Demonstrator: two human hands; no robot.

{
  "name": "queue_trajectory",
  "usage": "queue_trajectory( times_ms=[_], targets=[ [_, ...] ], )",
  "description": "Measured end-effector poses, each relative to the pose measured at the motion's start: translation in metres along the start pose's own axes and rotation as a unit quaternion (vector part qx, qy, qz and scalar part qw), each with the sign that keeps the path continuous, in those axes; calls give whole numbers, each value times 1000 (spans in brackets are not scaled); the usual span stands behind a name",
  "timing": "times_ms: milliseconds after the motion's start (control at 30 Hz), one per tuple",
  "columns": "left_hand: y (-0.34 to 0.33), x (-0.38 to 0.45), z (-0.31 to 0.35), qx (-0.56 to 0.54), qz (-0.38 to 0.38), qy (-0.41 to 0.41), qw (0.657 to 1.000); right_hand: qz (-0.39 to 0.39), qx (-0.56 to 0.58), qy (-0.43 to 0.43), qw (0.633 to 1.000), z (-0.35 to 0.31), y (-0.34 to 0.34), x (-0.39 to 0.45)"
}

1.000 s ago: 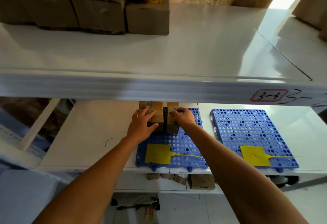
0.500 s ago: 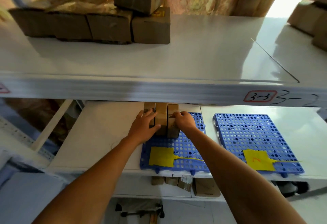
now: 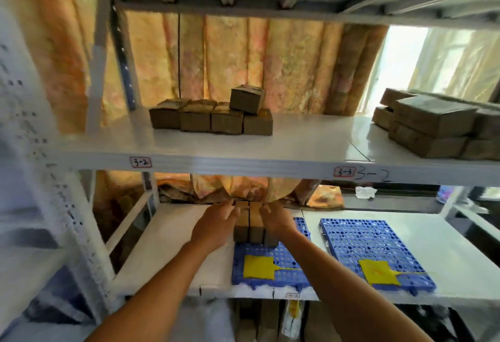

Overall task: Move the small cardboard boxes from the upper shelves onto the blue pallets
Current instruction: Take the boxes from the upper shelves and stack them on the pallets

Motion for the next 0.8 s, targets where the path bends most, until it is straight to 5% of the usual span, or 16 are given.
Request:
queue_trajectory(
  times_ms=[233,367,600,800],
  targets=[
    [91,-57,60,58,83,-56,993,8,-39,145,989,-87,17,-111],
    [143,-48,93,50,179,-88,979,95,-8,222,971,-134,56,-145],
    [185,42,128,-34,179,-65,981,194,110,159,962,-166,150,-92],
    [187,147,117,-36,186,7,982,254,13,117,960,-185,185,2]
  ],
)
Point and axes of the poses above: each hand's wrist, its own x-axis towards the middle knuckle, its own y-axis out of the back of the hand, z = x × y, the point moved 4 cm from there along x, towards the middle knuckle, and after that the axes turned 12 degrees about -y, right-handed, at the moved point
